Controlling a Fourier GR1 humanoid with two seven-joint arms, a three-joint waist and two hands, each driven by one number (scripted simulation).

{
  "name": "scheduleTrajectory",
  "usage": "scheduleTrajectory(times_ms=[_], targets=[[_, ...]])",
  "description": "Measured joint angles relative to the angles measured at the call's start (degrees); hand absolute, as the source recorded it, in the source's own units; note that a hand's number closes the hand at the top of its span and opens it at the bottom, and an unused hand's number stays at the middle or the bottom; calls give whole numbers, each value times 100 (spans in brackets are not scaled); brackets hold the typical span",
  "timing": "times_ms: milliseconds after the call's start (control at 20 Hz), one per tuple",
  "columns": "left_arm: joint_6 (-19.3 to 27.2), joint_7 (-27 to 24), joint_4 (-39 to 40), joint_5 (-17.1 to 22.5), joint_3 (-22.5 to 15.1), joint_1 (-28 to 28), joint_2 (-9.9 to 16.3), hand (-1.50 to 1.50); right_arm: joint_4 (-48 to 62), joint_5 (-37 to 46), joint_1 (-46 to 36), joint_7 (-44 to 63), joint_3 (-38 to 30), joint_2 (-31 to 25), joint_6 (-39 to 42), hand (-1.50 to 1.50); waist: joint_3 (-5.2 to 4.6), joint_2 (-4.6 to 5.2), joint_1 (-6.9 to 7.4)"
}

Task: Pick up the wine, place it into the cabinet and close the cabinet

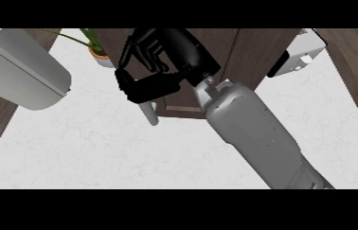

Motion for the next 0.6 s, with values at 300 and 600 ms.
scheduleTrajectory(times_ms=[300, 600], targets=[[413, 182, 107, -355, -492, -554, -236, -150, 389, -82, -148, -558, -78, -78, 440, 150, -56, -35, 9], [693, 261, 231, -610, -799, -907, -429, -150, 685, -86, -271, -929, -129, -156, 675, 150, -89, -60, 50]])
